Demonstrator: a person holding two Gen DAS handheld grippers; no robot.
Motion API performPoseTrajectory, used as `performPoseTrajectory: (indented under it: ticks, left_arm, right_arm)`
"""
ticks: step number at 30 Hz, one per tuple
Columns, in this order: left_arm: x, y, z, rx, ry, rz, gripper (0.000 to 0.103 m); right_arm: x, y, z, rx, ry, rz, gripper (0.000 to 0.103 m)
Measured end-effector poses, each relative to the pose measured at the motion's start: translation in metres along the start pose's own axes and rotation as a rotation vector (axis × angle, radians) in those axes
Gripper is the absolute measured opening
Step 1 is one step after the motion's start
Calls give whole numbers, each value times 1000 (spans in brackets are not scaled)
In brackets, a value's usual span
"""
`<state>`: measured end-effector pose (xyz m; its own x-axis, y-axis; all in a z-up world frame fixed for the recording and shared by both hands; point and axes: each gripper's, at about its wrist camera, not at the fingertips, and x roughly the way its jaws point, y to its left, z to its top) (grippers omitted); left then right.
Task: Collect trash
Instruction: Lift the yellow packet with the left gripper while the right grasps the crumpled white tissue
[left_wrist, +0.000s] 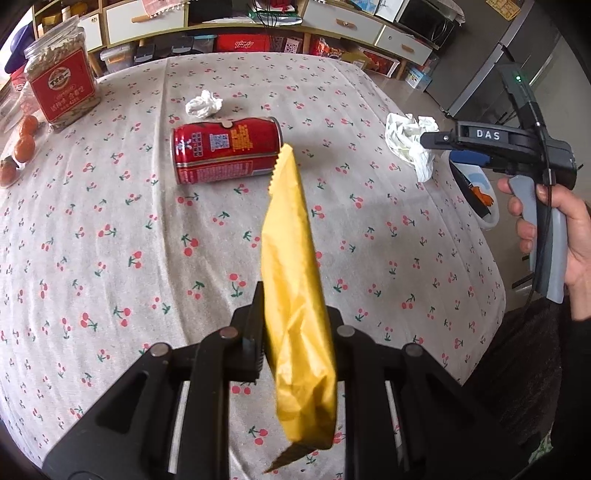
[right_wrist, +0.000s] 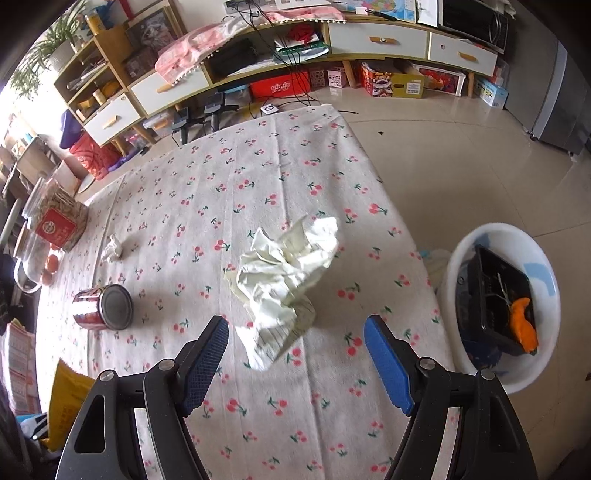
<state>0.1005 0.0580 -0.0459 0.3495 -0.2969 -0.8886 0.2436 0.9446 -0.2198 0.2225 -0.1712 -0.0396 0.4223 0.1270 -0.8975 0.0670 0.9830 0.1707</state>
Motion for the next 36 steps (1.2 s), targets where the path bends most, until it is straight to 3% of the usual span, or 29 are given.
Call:
performPoseTrajectory:
  ticks: [12,15,17,22,36]
  left_arm:
    - [-5,19,-4,-38,2,-6,21]
    - [-5,21,-5,-47,14,-20,21]
    - [-5,23,-6,-55,25,-35,25]
    - [-7,26,-8,-69,39,-50,35]
    - [-11,33,-15,-60,44,-18,36]
  right_arm:
    - [32,11,10,-27,25,-56,76]
    - [34,12,11,-33,32,-43,63]
    - [36,13,11,-41,41,-41,47]
    - [30,13,10,-53,28,-30,39]
    - [2,11,-9,-72,5,15,37]
